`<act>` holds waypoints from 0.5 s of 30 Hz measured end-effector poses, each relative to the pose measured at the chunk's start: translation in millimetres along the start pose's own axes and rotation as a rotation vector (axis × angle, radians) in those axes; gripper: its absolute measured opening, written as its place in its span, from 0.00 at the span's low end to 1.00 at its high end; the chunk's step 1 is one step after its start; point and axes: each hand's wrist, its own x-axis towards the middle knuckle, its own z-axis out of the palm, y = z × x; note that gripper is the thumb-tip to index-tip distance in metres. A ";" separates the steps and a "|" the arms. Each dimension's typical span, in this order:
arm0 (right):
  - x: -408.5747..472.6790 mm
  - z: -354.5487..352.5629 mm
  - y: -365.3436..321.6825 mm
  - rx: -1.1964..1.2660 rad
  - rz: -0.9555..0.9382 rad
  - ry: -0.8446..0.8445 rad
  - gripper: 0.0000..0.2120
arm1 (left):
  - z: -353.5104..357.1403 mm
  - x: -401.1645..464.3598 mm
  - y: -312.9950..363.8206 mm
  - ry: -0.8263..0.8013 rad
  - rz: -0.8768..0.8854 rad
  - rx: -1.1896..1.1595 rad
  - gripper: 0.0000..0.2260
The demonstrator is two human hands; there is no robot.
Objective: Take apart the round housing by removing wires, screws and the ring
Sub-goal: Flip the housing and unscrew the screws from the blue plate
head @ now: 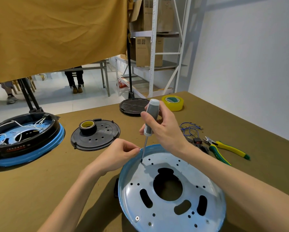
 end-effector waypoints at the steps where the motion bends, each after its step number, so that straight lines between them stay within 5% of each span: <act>1: -0.7 0.0 0.0 -0.004 -0.004 0.004 0.09 | 0.1 -0.3 0.1 -0.001 -0.004 0.000 0.14; 15: -0.9 4.3 -1.7 -0.041 -0.030 0.004 0.07 | 1.4 -1.4 2.4 0.005 -0.032 0.058 0.10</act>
